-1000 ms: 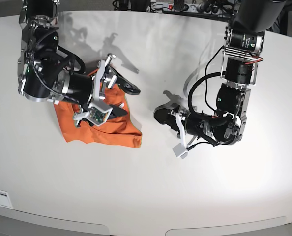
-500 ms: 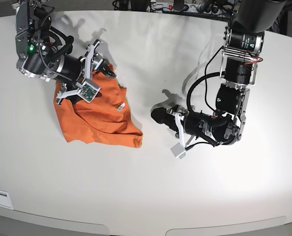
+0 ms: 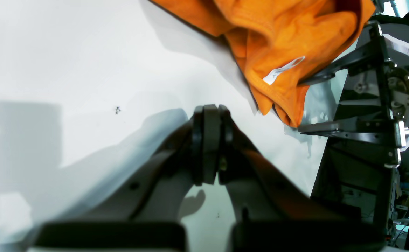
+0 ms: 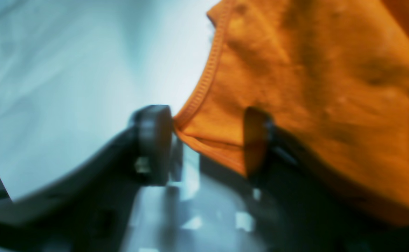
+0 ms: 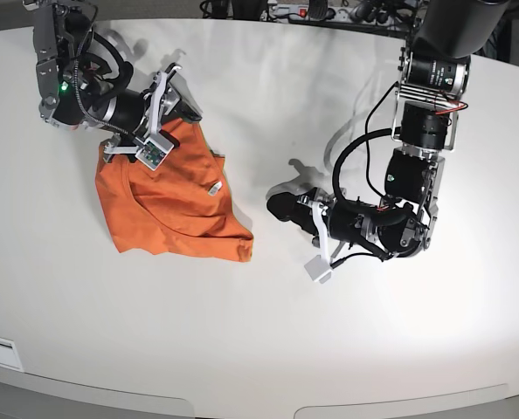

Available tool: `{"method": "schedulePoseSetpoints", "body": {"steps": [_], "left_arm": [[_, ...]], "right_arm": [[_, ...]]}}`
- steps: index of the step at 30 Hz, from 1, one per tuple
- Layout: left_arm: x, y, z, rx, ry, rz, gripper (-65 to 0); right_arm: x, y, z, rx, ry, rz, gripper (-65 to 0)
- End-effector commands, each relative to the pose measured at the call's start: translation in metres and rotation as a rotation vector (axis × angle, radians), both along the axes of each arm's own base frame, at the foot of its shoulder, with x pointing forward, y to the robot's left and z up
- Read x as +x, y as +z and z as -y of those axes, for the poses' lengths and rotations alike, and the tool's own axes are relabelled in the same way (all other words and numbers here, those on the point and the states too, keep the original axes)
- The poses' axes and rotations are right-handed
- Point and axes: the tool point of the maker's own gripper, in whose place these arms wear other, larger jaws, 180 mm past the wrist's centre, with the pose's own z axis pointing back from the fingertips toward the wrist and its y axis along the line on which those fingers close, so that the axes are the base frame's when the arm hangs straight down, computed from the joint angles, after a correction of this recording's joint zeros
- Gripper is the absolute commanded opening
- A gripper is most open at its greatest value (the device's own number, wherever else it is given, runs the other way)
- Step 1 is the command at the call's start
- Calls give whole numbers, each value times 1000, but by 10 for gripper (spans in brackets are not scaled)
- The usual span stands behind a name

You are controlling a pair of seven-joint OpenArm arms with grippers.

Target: Fold the T-shirt properly

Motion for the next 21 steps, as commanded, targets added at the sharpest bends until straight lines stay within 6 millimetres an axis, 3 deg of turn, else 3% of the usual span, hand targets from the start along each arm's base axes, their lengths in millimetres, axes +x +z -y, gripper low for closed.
{"method": "schedulePoseSetpoints", "body": {"steps": [1,3,4,10,11,15,16,19,21], "left_arm": [[13,20,3,-30,-1,50,-650],[13,20,3,-31,-1,50,-650],[12,20,3,-31,-1,49,-650],[13,20,2,-30,0,50,-650],[13,20,3,-31,-1,50,-650],[13,19,2,-30,0,49,-650],[12,20,2,-30,-1,49,-650],[12,19,2,-30,-1,49,-650],[12,20,3,-31,-1,49,-650]], "right_arm": [[7,10,-2,26,2,38,-427],[9,12,-2,27,2,44,-594],[10,13,-2,27,2,48,-647],[12,15,-6,47,-2,57,-650],[10,13,-5,39,-1,48,-644],[2,6,-2,7,6,5,-359],[1,4,-1,1,4,2,-317],[-1,2,0,-6,2,4,-312],[4,3,2,-15,-4,33,-387]]}}
